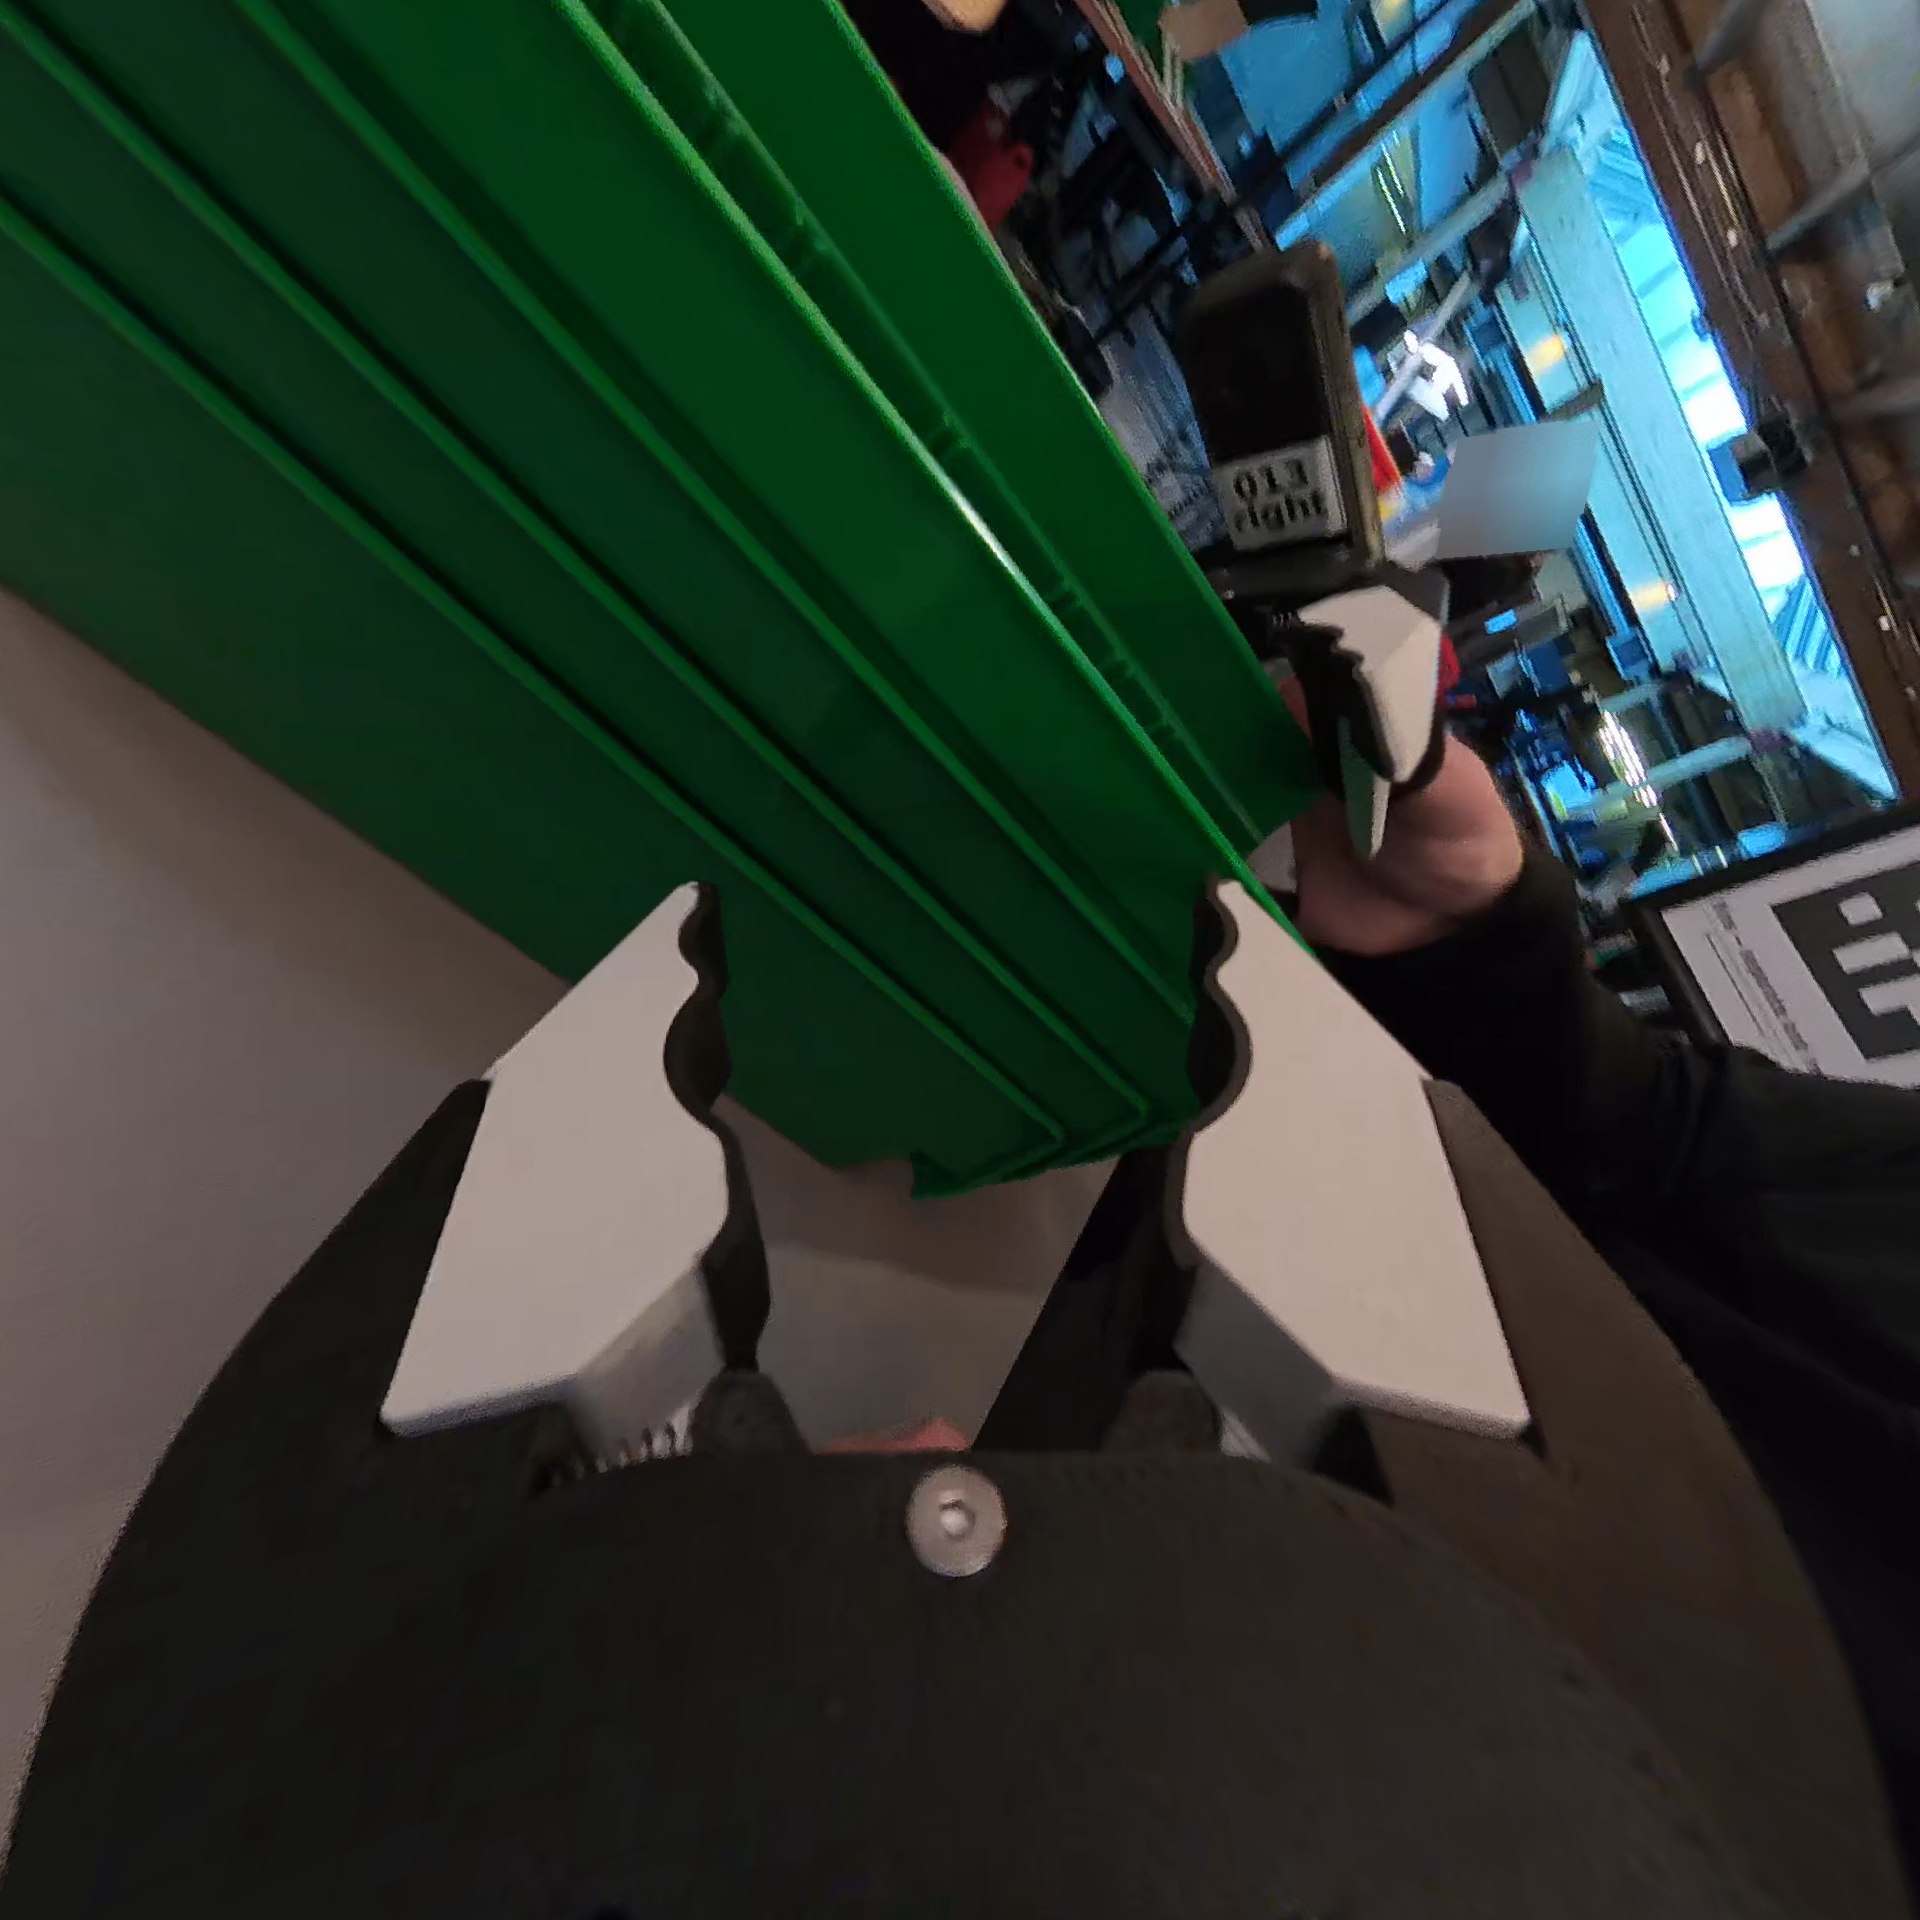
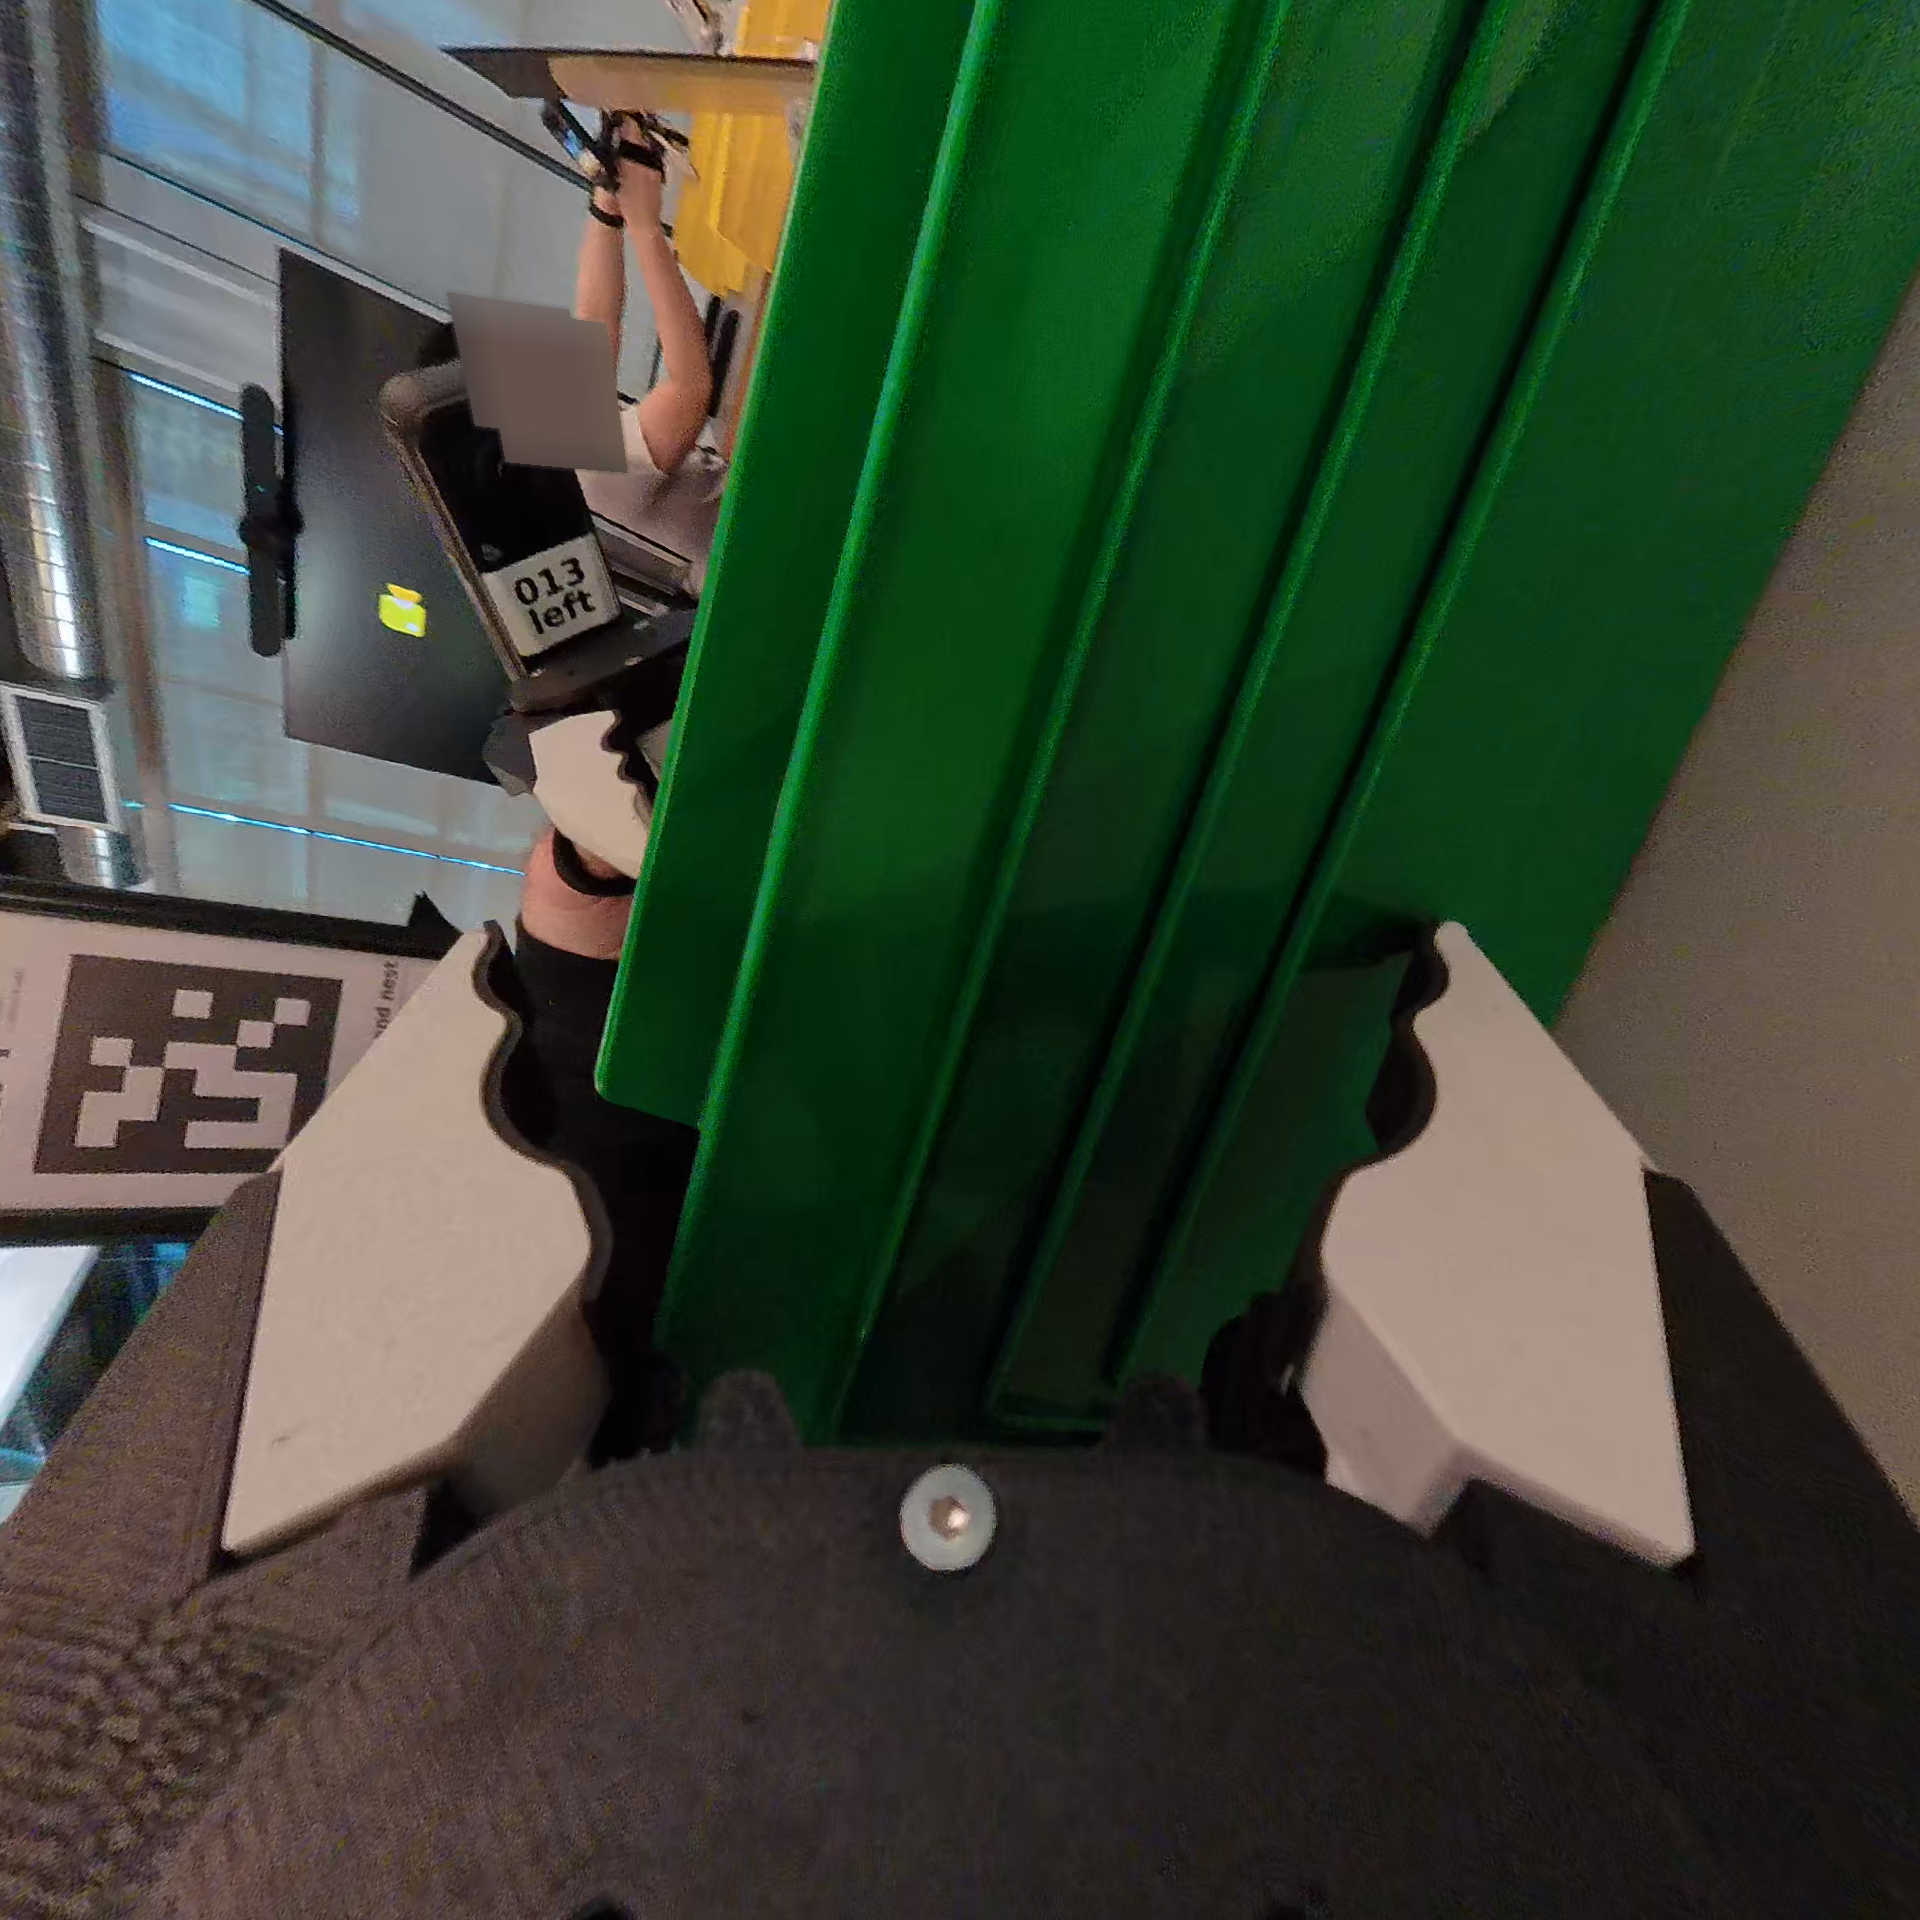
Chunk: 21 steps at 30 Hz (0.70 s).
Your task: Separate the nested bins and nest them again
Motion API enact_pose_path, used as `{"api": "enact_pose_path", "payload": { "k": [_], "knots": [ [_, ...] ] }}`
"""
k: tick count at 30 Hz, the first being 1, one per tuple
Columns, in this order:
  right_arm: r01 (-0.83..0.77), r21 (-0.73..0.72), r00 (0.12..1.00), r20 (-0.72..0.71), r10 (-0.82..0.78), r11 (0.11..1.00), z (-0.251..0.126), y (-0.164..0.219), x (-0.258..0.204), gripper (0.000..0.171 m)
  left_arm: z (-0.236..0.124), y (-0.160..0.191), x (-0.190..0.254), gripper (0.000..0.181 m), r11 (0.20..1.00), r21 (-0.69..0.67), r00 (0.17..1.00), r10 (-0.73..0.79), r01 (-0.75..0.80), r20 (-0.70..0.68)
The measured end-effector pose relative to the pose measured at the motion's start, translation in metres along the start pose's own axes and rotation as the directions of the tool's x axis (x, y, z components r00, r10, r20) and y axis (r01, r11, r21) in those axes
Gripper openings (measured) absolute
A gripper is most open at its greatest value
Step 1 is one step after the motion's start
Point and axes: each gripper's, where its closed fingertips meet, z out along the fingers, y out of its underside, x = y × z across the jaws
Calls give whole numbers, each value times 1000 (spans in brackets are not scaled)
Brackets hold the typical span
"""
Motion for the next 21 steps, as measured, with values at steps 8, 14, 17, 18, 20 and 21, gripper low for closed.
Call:
{"api": "enact_pose_path", "payload": {
  "k": [8,14,17,18,20,21],
  "knots": [
    [-95,21,952,293,84,995,24,-3,-29,157,-55,-25,-33,77,978,196,991,-94,74,97],
    [37,-18,967,251,-31,999,44,10,-36,156,-75,-30,-45,66,965,253,983,-110,71,146],
    [44,-11,967,252,-40,999,53,12,-39,155,-85,-34,-51,62,959,278,974,-116,58,196],
    [49,-9,966,255,-45,999,57,12,-40,155,-90,-36,-54,62,956,290,968,-116,48,221],
    [66,-11,964,259,-60,998,65,15,-43,155,-100,-40,-61,62,948,319,950,-110,12,291],
    [81,-22,964,257,-72,996,71,17,-45,153,-106,-43,-65,62,943,334,940,-112,-3,323]
  ]
}}
